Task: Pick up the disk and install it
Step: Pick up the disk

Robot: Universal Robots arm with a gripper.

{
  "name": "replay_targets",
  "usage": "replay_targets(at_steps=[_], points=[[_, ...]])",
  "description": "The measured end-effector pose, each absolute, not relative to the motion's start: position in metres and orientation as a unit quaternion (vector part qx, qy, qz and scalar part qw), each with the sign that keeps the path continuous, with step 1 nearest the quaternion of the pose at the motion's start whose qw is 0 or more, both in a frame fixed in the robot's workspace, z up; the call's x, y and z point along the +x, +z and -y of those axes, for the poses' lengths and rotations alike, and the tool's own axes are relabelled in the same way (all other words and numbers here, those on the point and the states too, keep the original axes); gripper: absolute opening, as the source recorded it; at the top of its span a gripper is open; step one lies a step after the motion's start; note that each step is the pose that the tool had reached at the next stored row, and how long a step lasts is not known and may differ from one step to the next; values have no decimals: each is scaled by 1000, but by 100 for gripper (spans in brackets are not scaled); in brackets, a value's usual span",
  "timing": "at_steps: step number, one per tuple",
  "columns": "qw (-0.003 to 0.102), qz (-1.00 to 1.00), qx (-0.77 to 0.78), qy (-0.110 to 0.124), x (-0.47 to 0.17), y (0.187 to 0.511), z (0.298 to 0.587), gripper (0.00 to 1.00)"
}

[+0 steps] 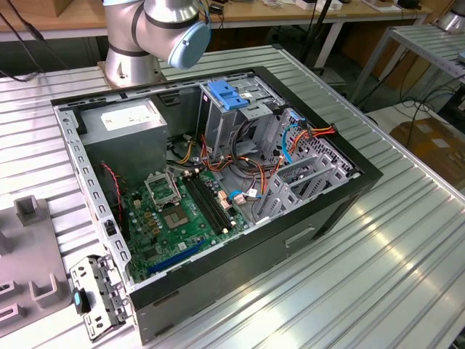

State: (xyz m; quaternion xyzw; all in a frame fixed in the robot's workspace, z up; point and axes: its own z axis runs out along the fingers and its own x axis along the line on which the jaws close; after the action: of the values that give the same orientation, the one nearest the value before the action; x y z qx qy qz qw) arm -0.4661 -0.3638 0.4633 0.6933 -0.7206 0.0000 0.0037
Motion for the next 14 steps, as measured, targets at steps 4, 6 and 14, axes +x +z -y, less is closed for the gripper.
replay_targets(at_steps=[4,6,14], points=[[4,721,693,-1,-466,474,364,37],[4,721,693,-1,-466,477,364,37],[5,721,693,-1,-466,490,364,37]])
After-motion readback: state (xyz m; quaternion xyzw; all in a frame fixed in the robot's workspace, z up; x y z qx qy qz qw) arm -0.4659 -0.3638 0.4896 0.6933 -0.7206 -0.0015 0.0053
